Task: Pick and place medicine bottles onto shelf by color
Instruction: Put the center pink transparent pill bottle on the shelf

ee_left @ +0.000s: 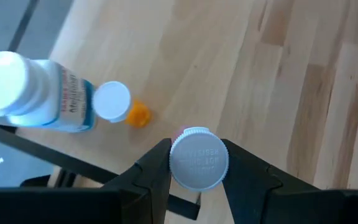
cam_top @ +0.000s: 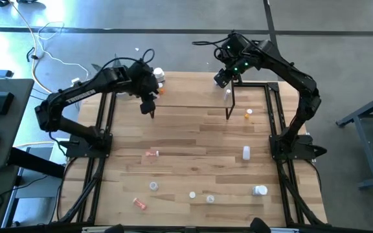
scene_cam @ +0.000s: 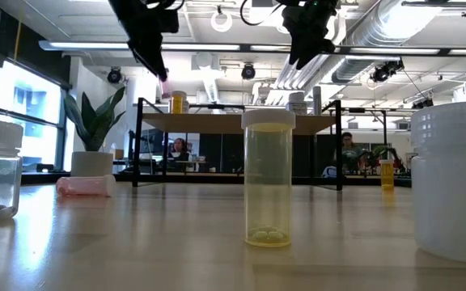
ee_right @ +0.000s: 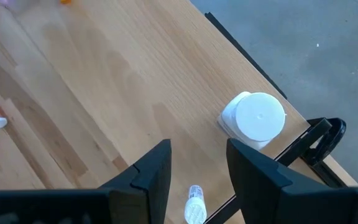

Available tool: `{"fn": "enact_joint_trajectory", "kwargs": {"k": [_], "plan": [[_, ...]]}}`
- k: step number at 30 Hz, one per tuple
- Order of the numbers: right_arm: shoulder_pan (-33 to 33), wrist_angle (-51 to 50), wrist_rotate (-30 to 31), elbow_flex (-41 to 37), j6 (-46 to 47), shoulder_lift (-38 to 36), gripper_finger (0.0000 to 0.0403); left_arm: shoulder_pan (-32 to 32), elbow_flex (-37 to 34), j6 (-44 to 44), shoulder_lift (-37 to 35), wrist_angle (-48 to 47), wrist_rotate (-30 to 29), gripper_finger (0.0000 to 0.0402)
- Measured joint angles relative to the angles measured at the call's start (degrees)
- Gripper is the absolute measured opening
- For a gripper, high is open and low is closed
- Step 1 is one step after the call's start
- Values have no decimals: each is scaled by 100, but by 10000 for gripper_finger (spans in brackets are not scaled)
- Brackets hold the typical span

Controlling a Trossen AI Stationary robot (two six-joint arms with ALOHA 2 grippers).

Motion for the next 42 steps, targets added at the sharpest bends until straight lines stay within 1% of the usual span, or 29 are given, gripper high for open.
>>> {"fn": "enact_joint_trajectory", "kwargs": {"k": [8, 16, 21, 27, 34, 42], "plan": [[0, -2, 0, 0, -92, 0, 146, 0, 0, 42, 227, -57, 43, 117], [0, -2, 0, 0, -109, 0, 146, 0, 0, -41, 436, -304, 17, 117], [0, -1, 0, 0, -109, 0, 146, 41, 0, -92, 446, -305, -112, 117], [6, -47, -25, 0, -48, 0, 146, 57, 0, -54, 447, -328, -124, 117], [298, -155, -63, 5, 12, -21, 146, 152, 9, -4, 503, -345, -123, 117], [756, -366, -64, 397, 151, -26, 146, 186, 9, -2, 512, -368, -107, 118]]}}
